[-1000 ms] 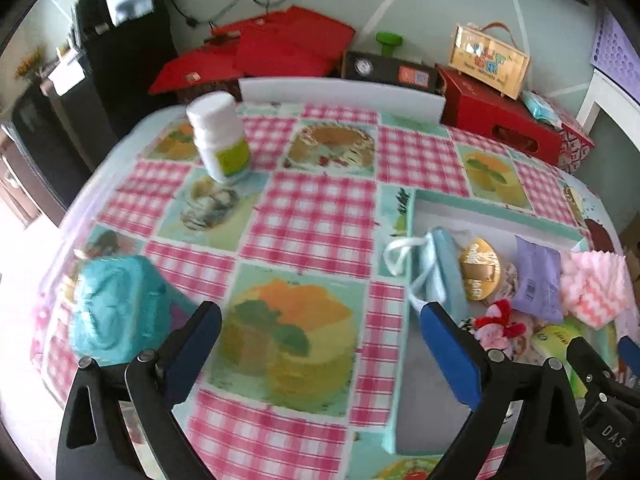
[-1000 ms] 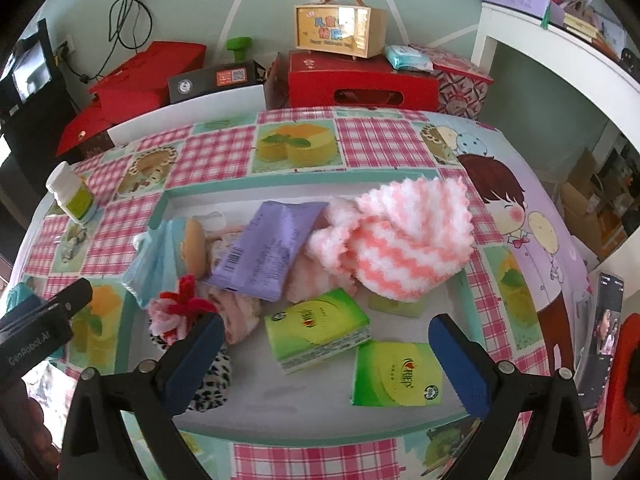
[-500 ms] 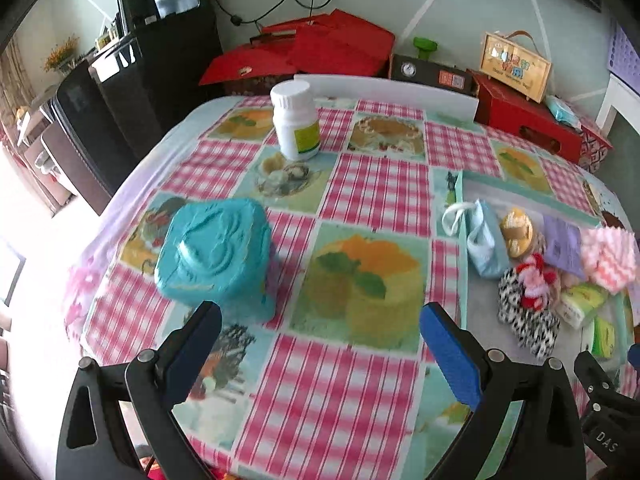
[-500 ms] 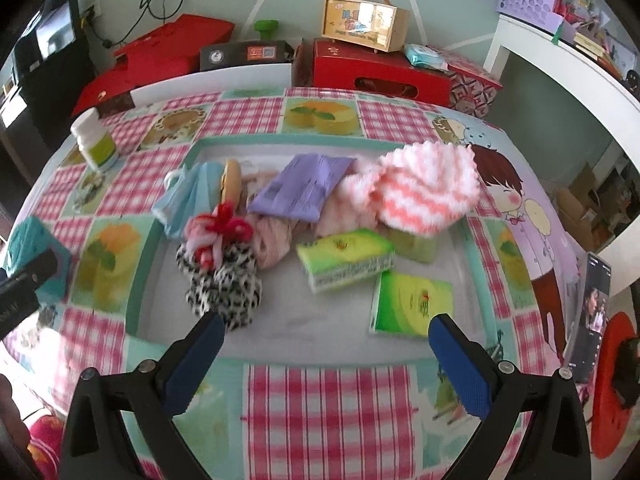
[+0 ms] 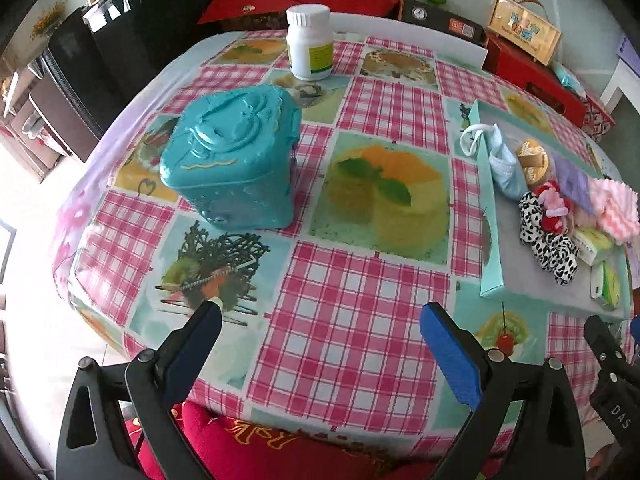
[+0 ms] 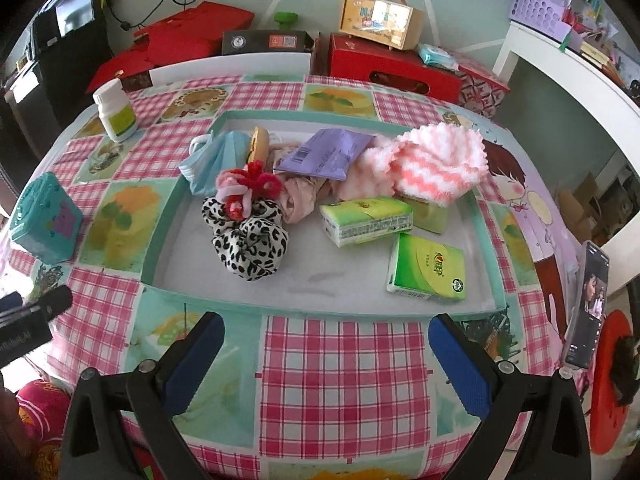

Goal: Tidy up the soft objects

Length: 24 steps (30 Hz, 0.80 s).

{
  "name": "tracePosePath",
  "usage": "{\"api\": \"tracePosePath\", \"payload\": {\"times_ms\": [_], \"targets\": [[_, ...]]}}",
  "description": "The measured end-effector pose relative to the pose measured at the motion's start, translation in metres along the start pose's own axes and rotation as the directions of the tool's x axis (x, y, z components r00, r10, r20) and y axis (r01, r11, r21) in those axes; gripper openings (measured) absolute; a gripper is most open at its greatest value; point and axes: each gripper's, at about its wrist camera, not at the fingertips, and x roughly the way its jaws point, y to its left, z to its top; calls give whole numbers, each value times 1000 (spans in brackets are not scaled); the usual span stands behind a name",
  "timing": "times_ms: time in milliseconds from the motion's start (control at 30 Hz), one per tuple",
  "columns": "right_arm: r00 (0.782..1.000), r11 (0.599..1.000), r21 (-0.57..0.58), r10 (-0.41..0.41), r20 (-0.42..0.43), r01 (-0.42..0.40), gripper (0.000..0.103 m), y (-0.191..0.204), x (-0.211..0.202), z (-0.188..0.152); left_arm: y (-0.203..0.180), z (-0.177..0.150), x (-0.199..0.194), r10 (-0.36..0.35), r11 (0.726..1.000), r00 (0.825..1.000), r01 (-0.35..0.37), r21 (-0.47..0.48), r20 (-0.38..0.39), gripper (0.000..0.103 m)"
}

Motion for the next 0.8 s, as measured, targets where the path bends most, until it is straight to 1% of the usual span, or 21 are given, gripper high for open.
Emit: {"api": "tracePosePath", "payload": {"times_ms": [100, 200, 267, 367, 567, 800], "targets": [[1000, 1000, -4, -5, -15, 5, 103, 3, 4, -1, -1, -4, -5, 14, 1000, 999, -14, 11, 35, 99], [1000, 1000, -14, -17, -23, 16, 103, 6, 7, -3, -1, -4, 0, -4, 1000, 1000, 3, 14, 20, 99], [1000, 999, -22, -23, -17, 23, 103, 8, 6, -3, -2, -6, -1, 14, 1000, 999, -14, 17, 32, 99], [1000, 999, -35, -25, -4, 25, 103, 11, 4, -4, -3, -6, -3, 4, 1000, 999, -5, 27, 39, 99], [999, 998, -47, -29, 16, 30, 103, 13, 1, -4, 0, -5, -2, 6, 1000, 999, -7, 16, 46, 99], [999, 999, -32, -24, 33, 25, 103, 10, -2, -4, -6, -8, -4, 15, 998, 998, -18, 57, 60, 99]]}}
